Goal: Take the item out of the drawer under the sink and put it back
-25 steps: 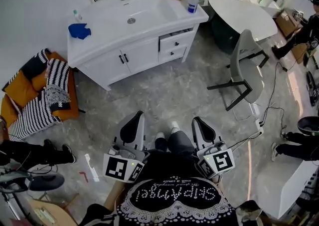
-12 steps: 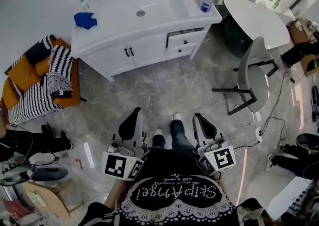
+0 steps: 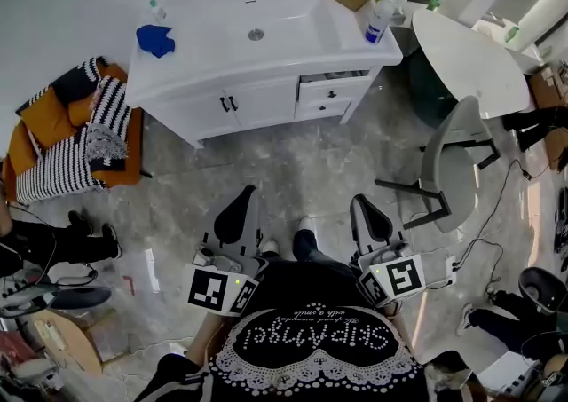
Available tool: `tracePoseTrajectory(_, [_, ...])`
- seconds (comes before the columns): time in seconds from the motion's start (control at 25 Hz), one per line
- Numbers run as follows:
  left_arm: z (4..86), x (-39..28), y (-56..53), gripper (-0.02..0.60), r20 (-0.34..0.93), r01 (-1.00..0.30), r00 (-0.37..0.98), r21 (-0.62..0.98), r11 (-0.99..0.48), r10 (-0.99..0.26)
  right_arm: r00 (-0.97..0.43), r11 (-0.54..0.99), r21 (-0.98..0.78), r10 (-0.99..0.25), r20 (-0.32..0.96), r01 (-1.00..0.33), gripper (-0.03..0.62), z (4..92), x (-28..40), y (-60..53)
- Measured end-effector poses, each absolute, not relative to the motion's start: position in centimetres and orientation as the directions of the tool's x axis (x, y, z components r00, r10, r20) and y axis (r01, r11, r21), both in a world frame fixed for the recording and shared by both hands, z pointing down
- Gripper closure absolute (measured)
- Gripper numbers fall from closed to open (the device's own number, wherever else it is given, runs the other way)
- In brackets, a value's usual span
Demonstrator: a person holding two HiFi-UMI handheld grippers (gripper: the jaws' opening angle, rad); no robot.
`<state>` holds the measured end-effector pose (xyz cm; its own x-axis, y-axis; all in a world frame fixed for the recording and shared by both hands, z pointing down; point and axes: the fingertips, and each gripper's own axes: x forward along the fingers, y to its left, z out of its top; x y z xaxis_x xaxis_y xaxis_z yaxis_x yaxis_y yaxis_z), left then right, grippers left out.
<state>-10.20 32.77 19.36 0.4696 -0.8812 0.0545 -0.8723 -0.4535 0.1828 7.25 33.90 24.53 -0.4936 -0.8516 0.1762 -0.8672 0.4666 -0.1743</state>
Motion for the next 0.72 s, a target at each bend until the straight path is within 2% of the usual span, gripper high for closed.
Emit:
tracePoseTrajectory(0.44, [18.7,-5.4,29.3,0.578,0.022,-0.888,0.442,0.155,-0.433,-0.897,-0.505,0.483,-0.163,-0.849,0.152,-0.86,0.572,24.5,12.6,30.2])
tracePoseTrajectory(0.72, [18.9,-4.8,28.0,0.577,0.033,-0.904,0.408,0.156,-0.398,-0.913,-0.508,0.479,-0.188,-0.846,0.164,-0.858,0.572,25.0,14.3,29.1])
